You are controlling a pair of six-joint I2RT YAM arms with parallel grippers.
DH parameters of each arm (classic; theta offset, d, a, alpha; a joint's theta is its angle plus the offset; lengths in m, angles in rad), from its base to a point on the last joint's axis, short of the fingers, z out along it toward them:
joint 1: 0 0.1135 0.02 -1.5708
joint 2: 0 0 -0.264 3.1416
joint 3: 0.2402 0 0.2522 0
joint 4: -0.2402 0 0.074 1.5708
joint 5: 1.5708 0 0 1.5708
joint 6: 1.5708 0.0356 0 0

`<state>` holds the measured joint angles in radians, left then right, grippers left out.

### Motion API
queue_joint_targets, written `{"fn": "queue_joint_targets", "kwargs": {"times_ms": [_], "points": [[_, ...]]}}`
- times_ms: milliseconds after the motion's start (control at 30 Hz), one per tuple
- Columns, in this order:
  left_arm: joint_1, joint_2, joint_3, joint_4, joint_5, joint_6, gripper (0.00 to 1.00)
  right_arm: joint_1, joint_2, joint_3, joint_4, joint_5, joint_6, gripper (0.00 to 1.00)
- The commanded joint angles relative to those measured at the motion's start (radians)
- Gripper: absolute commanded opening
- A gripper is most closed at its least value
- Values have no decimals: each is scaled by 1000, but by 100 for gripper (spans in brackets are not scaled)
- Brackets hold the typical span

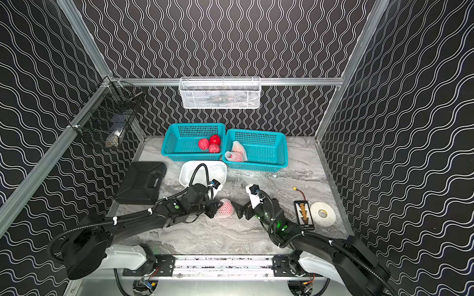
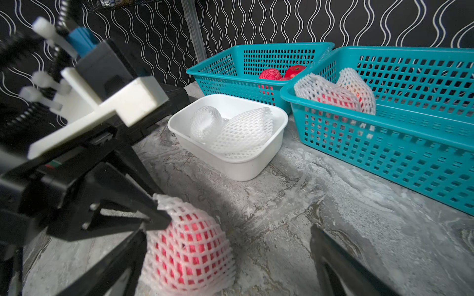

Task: Remove foam nets from apples
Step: Remove the foam net from the apple.

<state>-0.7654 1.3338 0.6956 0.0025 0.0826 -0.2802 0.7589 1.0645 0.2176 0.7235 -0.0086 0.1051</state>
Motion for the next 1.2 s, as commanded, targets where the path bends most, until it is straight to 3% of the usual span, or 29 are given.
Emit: {"fn": "queue_joint_targets", "kwargs": {"times_ms": [0, 200, 400, 533, 633, 733, 833, 933, 1033, 1167], "points": [[0, -1, 35, -47, -8, 34, 9, 2, -6, 0, 48, 7, 8, 100], [0, -6, 86, -115, 2, 37, 0, 0, -9, 3, 42, 7, 5, 100], [1, 5, 230, -328, 68, 8, 0, 1, -30, -5, 38, 20, 5, 100], [6, 87, 344, -480, 139, 25, 0, 1, -40, -7, 39, 27, 5, 100], [4, 158, 408, -596, 85, 64, 0, 2, -46, -7, 36, 29, 4, 100], [37, 131, 390, -542, 191, 62, 0, 2, -68, -14, 30, 39, 2, 100], [10, 167, 485, -678, -12, 89, 0, 1, -85, -20, 25, 53, 2, 100], [50, 185, 486, -663, 137, 112, 0, 0, -91, -20, 24, 52, 5, 100], [60, 174, 485, -647, 122, 97, 0, 1, -89, -20, 25, 50, 2, 100], [83, 172, 481, -608, 237, 93, 0, 0, -99, -21, 21, 56, 7, 100]]}}
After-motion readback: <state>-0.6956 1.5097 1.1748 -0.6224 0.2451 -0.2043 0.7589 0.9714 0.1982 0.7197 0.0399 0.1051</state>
